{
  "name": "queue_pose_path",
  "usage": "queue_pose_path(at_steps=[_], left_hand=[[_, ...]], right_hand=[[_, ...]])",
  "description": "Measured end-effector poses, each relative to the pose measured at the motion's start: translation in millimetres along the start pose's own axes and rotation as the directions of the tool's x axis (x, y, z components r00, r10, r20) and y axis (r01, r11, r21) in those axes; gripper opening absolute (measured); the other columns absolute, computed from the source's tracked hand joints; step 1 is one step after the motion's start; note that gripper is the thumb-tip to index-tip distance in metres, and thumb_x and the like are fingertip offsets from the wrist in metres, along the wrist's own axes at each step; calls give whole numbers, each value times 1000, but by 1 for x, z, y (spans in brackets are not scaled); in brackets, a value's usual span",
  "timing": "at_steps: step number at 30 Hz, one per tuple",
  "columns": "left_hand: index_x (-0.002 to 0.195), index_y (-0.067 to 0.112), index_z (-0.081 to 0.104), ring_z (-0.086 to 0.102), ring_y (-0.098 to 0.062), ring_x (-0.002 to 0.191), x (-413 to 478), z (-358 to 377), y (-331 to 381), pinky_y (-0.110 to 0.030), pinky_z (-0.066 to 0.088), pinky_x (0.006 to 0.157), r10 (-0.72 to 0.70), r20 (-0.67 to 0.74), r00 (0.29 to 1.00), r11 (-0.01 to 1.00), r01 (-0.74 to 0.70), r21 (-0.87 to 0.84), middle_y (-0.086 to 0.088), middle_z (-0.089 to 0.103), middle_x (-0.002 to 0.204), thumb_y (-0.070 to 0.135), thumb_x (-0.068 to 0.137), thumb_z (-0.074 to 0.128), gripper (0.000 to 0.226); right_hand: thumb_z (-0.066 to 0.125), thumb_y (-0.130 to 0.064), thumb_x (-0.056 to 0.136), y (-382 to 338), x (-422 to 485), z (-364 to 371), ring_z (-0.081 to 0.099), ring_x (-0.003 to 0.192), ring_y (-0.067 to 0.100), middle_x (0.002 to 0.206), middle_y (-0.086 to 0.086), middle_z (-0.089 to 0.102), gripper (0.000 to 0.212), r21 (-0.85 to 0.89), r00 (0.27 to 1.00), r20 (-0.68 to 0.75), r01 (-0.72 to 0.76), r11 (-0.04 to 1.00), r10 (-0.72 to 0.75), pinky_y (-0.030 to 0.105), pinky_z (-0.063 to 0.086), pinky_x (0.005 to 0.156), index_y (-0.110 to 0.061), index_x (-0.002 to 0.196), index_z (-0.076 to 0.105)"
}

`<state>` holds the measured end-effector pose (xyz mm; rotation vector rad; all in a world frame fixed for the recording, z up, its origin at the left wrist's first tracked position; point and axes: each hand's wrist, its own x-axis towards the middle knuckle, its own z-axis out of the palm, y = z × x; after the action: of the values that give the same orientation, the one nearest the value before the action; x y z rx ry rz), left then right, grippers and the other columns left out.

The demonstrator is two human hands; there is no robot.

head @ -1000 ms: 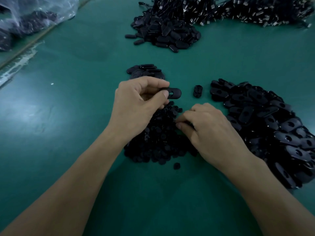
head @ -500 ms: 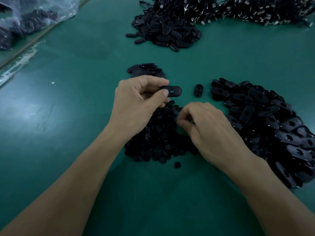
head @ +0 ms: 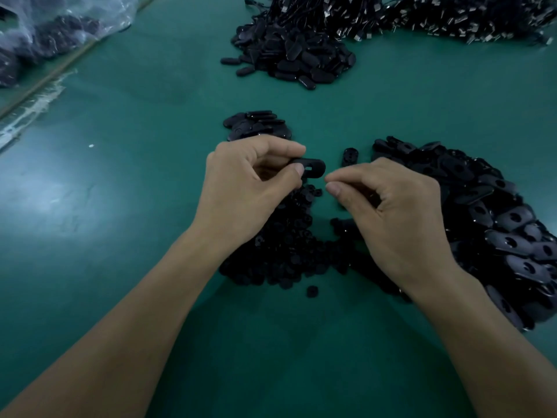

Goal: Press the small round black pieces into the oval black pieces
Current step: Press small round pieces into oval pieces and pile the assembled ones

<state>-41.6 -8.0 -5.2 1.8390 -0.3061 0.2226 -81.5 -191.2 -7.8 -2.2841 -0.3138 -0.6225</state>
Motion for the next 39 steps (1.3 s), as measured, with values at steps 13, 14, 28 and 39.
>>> queue_pose_path(at_steps=[13,14,28,39], left_hand=[[101,26,78,71,4,76,-5,7,3,-10,52,73,88,19,996,986,-90,138,18,75,84,9,87,77,22],[101,26,78,71,4,75,-5,7,3,-9,51,73,94,18,995,986,-95,139,18,74,83,9,87,76,22],[96,32,74,73,-1,76,-9,10,7,-16,56,74,98,80,992,994,-102,42,14,76,81,6,86,76,28],[94,35,73,72,1,75,-10,12,6,-13,53,71,121,78,990,991,-124,42,17,76,82,5,85,77,32]], right_hand=[[77,-8,87,5,5,0,71,83,2,86,-16,75,27,387,975,25,-212,897,220,14,54,77,-32,101,74],[78,-8,86,5,5,0,72,84,2,86,-15,75,28,399,973,34,-224,889,230,15,55,78,-31,101,74],[75,-12,89,-2,4,0,71,78,2,82,-20,74,20,316,981,22,-192,929,195,14,53,72,-32,91,75],[72,-18,89,-7,2,2,65,75,7,89,-17,67,31,259,981,53,-194,946,187,21,53,64,-40,87,51]])
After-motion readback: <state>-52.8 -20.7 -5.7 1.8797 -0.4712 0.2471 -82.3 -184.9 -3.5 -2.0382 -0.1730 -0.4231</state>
